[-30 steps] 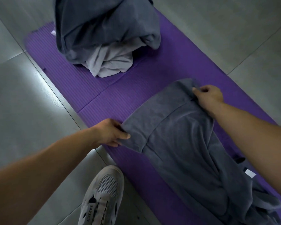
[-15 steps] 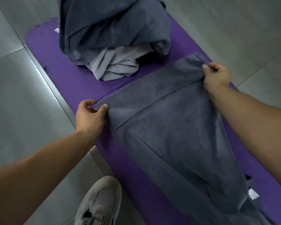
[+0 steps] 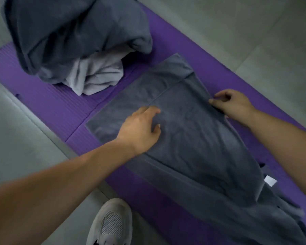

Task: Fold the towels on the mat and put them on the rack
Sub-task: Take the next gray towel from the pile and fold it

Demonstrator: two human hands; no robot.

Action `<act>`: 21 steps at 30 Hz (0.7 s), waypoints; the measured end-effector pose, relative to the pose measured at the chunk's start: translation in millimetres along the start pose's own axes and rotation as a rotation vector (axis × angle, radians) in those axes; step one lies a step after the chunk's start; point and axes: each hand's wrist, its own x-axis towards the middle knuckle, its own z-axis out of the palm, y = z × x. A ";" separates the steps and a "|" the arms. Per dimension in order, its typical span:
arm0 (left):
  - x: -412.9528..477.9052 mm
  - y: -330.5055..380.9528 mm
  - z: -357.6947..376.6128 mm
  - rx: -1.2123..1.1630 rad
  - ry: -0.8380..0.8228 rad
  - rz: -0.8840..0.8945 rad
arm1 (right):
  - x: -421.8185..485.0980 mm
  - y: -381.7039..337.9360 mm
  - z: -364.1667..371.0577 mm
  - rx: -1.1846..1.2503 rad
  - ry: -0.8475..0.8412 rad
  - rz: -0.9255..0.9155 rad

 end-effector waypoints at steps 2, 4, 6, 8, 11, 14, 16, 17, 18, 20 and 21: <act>17.1 23.5 18.4 0.025 -0.075 0.115 | -23.9 25.6 -14.2 -0.039 -0.091 0.055; 36.9 47.6 33.7 0.090 -0.150 0.230 | -39.5 49.8 -25.8 -0.151 -0.112 0.068; 59.8 71.5 46.9 0.173 -0.217 0.363 | -53.7 67.6 -35.0 -0.261 -0.121 0.090; 84.0 93.2 61.0 0.205 -0.277 0.483 | -64.1 80.6 -39.9 -0.335 -0.155 0.122; 108.6 120.5 82.1 0.232 -0.347 0.638 | -73.3 95.7 -38.7 -0.235 -0.120 0.094; 125.8 139.9 95.0 0.280 -0.458 0.778 | -82.1 97.4 -36.7 0.077 -0.007 0.047; 139.3 146.5 96.4 0.257 -0.560 0.778 | -89.1 91.8 -36.8 0.311 0.011 0.097; 145.1 148.6 95.8 0.237 -0.593 0.758 | -93.8 88.3 -38.1 0.442 -0.001 0.140; 149.7 151.4 95.5 0.215 -0.618 0.728 | -98.3 87.3 -41.0 0.570 -0.024 0.186; 154.7 154.6 95.5 0.166 -0.651 0.685 | -108.2 87.1 -50.7 0.715 -0.081 0.272; 155.4 155.5 94.4 0.151 -0.666 0.675 | -112.6 88.9 -56.2 0.680 -0.114 0.312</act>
